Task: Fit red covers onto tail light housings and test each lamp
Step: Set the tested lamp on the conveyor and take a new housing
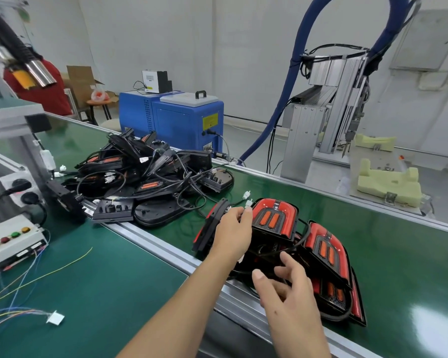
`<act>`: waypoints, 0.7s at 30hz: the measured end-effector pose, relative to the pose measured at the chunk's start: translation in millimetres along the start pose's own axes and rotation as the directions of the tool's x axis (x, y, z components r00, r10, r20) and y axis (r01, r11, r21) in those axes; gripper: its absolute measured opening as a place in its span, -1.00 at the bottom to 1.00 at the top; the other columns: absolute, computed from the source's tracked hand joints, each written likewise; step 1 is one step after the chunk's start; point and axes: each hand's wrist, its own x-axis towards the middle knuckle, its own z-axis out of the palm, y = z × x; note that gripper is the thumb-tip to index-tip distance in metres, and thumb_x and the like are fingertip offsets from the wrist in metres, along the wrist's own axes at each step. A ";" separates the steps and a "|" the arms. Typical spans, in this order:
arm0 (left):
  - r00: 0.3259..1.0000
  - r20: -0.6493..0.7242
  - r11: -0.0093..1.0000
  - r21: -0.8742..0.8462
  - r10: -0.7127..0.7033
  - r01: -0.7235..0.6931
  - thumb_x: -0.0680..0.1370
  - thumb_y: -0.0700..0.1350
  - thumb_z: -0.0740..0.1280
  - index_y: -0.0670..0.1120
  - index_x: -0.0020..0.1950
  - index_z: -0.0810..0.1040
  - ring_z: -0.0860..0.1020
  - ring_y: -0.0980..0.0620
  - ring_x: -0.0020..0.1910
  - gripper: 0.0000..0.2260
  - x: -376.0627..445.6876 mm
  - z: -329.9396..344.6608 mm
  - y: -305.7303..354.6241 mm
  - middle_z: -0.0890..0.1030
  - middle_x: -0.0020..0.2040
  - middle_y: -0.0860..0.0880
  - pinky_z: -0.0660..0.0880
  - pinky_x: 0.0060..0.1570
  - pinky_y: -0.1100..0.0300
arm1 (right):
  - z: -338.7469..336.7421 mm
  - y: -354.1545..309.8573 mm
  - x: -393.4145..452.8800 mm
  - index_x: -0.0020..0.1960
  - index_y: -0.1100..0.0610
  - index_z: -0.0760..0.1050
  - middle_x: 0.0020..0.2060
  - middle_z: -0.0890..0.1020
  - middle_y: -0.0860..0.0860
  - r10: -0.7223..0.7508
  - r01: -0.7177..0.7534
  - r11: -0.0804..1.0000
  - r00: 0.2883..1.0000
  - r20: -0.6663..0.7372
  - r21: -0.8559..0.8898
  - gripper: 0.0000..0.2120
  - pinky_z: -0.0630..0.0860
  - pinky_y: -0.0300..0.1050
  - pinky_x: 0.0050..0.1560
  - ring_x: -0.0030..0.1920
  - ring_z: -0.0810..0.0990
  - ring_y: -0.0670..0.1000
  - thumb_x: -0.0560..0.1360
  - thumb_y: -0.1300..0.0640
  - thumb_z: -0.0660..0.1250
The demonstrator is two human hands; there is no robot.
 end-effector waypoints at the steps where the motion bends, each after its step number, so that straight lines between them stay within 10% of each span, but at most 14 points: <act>1: 1.000 -0.012 1.000 -0.004 0.011 -0.011 0.69 0.16 0.14 0.18 -0.06 0.44 0.52 0.16 -0.06 -0.81 -3.9 -2.6 1.2 0.57 -0.04 0.15 0.43 0.00 0.15 | 3.3 0.5 -3.0 0.29 -0.12 0.38 0.12 0.50 -0.05 -0.014 0.015 1.000 1.000 -0.015 0.011 -0.58 0.57 -0.24 -0.05 -0.03 0.60 -0.16 0.51 0.07 0.46; 5: 0.982 -0.141 0.990 -0.051 0.127 -0.135 0.63 0.24 0.13 0.06 -0.02 0.59 0.57 0.23 -0.15 -0.65 -28.0 -30.4 -2.7 0.64 -0.17 0.12 0.49 -0.07 0.16 | 29.2 6.9 -18.0 0.03 -0.03 0.56 -0.26 0.61 -0.01 -0.107 0.107 0.990 0.994 -0.009 0.086 -0.74 0.56 -0.01 -0.21 -0.26 0.62 0.03 0.49 0.30 0.46; 12: 0.881 -0.472 0.959 -0.256 -0.018 -0.118 0.73 -0.07 0.19 -0.13 -0.14 0.69 0.69 0.01 -0.22 -0.63 -81.4 -148.0 -63.8 0.74 -0.19 -0.06 0.57 -0.17 0.25 | 125.5 24.1 -39.4 -0.15 -0.01 0.62 -0.32 0.66 0.00 -0.147 0.134 0.989 0.940 0.308 0.064 -0.90 0.57 0.15 -0.07 -0.28 0.62 0.12 0.51 0.16 0.45; 21: 0.684 -0.710 0.979 -0.201 -0.169 0.033 0.72 -0.12 0.21 -0.13 -0.15 0.70 0.70 0.00 -0.18 -0.64 -188.9 -260.3 -135.3 0.74 -0.20 -0.05 0.59 -0.18 0.27 | 261.7 31.2 -92.5 -0.10 -0.03 0.61 -0.23 0.69 -0.16 -0.199 0.240 0.970 0.689 0.697 0.039 -0.87 0.58 -0.13 -0.06 -0.22 0.65 -0.12 0.60 0.13 0.36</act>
